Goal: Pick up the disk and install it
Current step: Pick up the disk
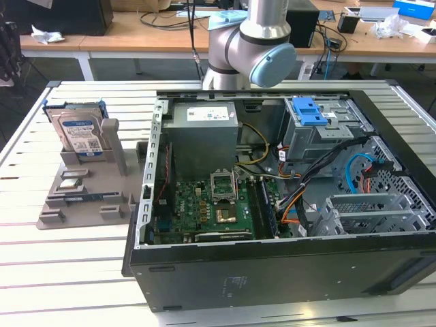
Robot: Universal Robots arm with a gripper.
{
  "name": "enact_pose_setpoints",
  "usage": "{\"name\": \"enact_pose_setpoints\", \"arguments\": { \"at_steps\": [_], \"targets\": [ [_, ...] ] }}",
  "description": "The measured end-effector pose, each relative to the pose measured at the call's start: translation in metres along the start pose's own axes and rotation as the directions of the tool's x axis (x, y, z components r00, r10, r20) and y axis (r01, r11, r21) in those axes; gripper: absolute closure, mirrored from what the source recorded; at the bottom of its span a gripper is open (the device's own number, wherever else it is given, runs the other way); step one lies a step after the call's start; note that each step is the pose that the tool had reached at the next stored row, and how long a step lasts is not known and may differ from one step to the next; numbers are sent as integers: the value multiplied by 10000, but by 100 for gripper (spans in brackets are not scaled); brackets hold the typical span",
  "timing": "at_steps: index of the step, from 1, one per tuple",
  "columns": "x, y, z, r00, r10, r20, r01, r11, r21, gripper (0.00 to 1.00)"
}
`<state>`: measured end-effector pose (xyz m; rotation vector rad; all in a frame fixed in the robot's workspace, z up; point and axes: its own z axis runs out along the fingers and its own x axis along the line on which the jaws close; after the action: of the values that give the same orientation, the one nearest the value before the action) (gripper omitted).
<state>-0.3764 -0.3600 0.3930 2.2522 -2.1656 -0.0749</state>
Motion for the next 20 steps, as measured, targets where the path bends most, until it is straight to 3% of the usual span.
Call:
{"name": "enact_pose_setpoints", "arguments": {
  "at_steps": [3,8,10,11,15,20],
  "targets": [
    [0,0,0,10000,-1,0,1,10000,0,89],
    [0,0,0,10000,-4,0,4,10000,0,58],
    [0,0,0,10000,-5,0,5,10000,-1,58],
    [0,0,0,10000,-5,0,5,10000,0,52],
    [-1,-1,2,10000,80,4,-80,10000,3,52],
    [0,-2,3,9966,829,38,-829,9966,18,52]
  ]
}}
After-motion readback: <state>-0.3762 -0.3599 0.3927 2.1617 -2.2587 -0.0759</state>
